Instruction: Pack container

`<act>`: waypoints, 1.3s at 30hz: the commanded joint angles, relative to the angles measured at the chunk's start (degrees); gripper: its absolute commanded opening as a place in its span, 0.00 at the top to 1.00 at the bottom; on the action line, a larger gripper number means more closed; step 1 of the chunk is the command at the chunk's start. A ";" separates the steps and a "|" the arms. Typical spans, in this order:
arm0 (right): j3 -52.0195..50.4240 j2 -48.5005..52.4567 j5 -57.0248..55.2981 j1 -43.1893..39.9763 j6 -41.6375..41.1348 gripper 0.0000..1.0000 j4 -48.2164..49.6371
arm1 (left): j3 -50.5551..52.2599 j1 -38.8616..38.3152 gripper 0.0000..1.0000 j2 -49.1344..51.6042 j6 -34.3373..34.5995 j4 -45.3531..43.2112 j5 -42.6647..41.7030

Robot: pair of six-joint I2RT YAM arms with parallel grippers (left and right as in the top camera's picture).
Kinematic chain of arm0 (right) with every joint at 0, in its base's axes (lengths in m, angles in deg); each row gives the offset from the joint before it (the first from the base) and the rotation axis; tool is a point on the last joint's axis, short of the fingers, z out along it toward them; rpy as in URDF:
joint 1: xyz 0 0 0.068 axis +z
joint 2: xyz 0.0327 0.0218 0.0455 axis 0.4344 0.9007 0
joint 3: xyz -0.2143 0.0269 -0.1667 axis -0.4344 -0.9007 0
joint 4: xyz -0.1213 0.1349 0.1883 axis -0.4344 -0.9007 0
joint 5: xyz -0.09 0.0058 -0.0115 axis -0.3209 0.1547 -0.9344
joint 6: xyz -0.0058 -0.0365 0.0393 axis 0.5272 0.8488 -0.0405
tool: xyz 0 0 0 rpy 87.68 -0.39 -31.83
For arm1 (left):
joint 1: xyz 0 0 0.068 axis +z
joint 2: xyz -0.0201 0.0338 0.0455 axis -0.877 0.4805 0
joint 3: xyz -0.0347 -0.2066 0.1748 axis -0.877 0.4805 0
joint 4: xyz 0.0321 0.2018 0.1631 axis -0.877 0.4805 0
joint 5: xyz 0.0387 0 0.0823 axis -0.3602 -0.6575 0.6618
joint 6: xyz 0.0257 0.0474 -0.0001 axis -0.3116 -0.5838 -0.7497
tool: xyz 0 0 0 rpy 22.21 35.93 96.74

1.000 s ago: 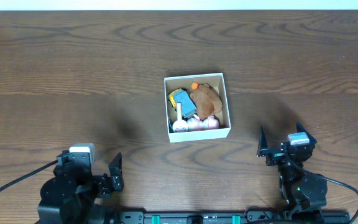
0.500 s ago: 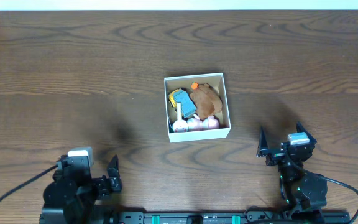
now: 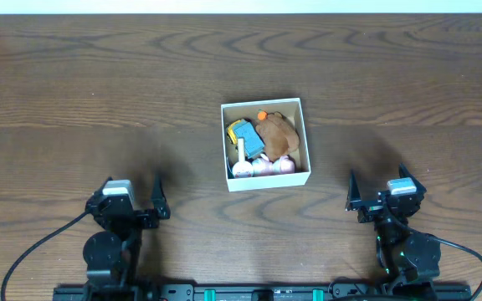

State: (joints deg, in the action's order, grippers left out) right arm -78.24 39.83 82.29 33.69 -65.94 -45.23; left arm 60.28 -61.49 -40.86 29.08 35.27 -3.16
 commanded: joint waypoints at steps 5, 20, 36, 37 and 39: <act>-0.22 -0.35 0.39 -0.48 -0.94 0.01 -0.09 | 7.48 0.46 0.02 -0.50 -5.11 -13.42 1.11; -0.22 -0.35 0.39 -0.48 -0.94 0.01 -0.09 | 7.48 0.57 0.02 1.07 -5.33 -9.22 1.77; -0.22 -0.35 0.39 -0.48 -0.94 0.01 -0.11 | 7.48 0.57 0.02 1.25 -5.33 -9.22 1.77; -0.22 -0.35 0.39 -0.48 -0.94 0.01 -0.09 | 7.48 0.57 0.02 1.25 -5.33 -9.25 1.77; -0.22 -0.35 0.39 -0.48 -0.94 0.01 -0.09 | 7.48 0.57 0.02 1.25 -5.33 -9.25 1.77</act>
State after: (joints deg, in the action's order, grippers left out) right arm -78.24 39.83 82.31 33.69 -65.94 -45.23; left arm 66.95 -61.29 -39.83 24.73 23.56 -2.81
